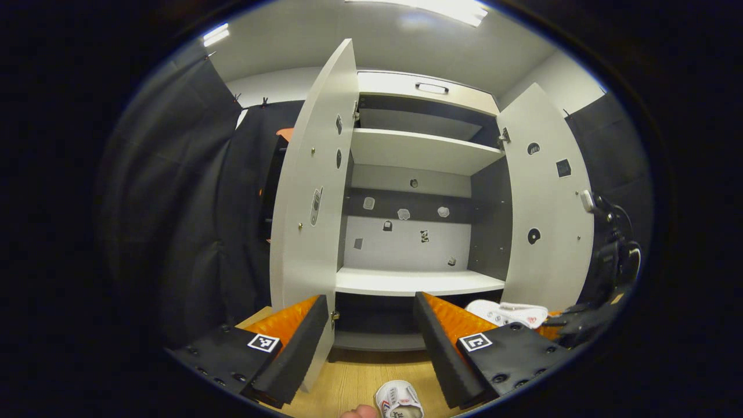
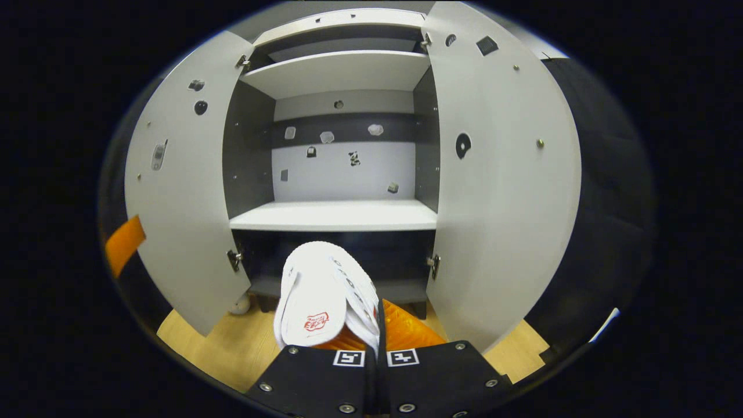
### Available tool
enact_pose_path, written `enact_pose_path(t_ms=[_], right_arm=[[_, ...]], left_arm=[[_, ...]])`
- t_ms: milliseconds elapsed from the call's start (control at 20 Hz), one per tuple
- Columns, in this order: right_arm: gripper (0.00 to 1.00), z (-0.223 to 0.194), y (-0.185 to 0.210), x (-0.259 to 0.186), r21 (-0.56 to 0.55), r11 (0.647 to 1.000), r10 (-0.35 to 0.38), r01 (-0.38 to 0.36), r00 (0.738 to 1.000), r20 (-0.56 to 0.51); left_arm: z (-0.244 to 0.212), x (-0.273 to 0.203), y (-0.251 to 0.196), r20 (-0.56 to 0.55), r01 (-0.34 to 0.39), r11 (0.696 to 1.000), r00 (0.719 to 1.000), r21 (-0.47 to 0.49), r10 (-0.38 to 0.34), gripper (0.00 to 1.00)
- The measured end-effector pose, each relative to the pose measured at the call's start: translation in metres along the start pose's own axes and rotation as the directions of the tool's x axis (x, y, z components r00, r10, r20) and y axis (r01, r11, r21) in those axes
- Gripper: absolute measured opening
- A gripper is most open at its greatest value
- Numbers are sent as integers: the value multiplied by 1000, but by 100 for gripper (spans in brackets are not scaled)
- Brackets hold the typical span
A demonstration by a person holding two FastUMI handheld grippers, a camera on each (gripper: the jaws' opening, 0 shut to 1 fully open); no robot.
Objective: Grab one shoe with the right hand and put it into the shoe cabinet, grab the other shoe with the left hand and put it into the shoe cabinet; then close the right door with the right hand and the left door with the left hand.
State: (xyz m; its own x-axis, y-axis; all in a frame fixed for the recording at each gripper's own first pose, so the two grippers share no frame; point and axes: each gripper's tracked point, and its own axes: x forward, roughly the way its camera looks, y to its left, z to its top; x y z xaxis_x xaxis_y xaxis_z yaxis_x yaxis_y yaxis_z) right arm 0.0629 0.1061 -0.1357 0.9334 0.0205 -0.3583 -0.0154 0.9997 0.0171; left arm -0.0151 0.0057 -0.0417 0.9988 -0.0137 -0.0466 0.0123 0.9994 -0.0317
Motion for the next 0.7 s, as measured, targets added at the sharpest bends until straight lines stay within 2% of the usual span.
enact_pose_path(t_ms=[150, 250, 350, 500, 650, 700], right_arm=[[0, 64, 8, 23, 38, 999, -15, 13, 998, 60], [0, 101, 9, 53, 37, 999, -30, 26, 995, 100], [0, 126, 9, 89, 25, 998, -53, 51, 993, 103], [0, 141, 5, 149, 11, 995, -96, 95, 993, 73], [0, 133, 2, 203, 9, 991, -134, 134, 991, -7], [0, 130, 0, 218, 10, 989, -147, 147, 989, -29]], left_arm=[[-4, 0, -3, -4, 16, 1000, 1000, -2, -16, 96], [-6, 1, -3, -11, 22, 1000, 1000, -6, -22, 94], [-11, -1, -2, -27, 23, 1000, 999, -4, -23, 96], [-15, 1, 3, -38, 16, 1000, 999, -17, -16, 96], [-18, 2, 12, -53, -7, 1000, 999, -14, 6, 96], [-18, 3, 16, -51, -17, 1000, 999, -10, 16, 99]])
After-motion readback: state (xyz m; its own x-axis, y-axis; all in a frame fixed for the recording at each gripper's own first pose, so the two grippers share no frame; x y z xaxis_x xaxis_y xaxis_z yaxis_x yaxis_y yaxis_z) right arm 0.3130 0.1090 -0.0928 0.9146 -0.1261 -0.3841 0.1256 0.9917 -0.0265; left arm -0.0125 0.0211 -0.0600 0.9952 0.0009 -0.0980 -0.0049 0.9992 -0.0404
